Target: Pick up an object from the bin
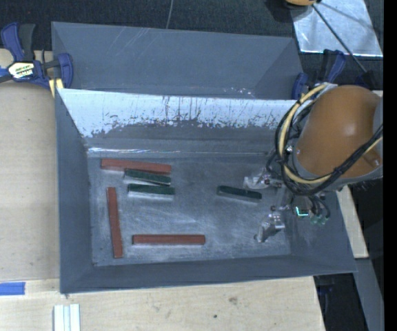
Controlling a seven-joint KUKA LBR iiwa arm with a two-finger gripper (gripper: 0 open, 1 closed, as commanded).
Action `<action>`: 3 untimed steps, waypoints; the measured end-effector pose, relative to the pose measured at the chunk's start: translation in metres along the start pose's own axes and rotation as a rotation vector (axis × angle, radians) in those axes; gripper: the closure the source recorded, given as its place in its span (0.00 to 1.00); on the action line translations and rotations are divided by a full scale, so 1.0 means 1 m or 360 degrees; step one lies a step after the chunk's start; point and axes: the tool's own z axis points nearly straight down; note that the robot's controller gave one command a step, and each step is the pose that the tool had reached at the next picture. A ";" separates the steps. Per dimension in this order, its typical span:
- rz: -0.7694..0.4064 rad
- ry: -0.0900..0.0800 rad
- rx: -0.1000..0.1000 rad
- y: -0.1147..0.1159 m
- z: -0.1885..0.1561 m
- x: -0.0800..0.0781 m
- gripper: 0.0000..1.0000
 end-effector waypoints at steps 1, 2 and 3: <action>-0.0003 -0.0012 0.0001 0.000 -0.003 -0.002 0.00; 0.0114 -0.0072 0.0001 -0.005 0.093 -0.052 1.00; 0.0113 -0.0072 0.0002 -0.005 0.093 -0.052 1.00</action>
Offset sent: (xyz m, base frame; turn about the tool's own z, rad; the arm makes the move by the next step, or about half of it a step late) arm 0.0391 -0.0038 -0.1068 0.0716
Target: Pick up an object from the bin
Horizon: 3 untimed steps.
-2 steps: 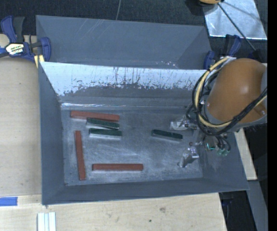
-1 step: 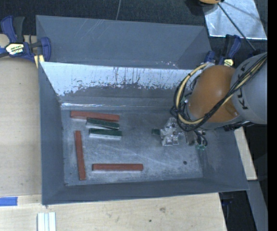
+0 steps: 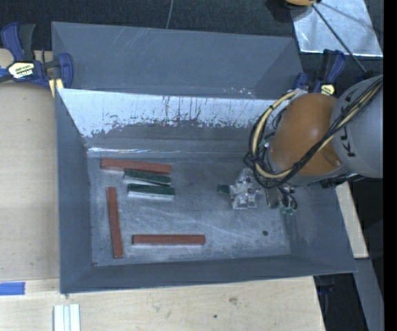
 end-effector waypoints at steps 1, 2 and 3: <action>-0.0057 0.0065 0.0000 -0.007 -0.034 0.005 1.00; -0.0055 0.0066 -0.0001 -0.016 -0.094 0.001 1.00; -0.0054 0.0058 0.0001 -0.013 -0.062 -0.006 0.00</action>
Offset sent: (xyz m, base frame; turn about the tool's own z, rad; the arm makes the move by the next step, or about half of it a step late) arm -0.0051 -0.0249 0.1417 -0.0236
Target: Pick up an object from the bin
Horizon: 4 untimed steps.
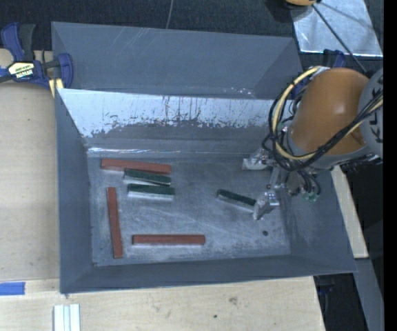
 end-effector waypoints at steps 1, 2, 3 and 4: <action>0.0000 0.0002 -0.0001 0.001 0.006 0.000 0.00; 0.0026 -0.0034 0.0001 0.010 0.069 -0.013 1.00; 0.0026 -0.0034 0.0001 0.010 0.069 -0.013 1.00; 0.0074 0.0001 -0.0001 0.011 -0.064 -0.008 1.00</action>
Offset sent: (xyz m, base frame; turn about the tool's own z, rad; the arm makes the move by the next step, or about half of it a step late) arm 0.0062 0.0106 -0.0762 0.0156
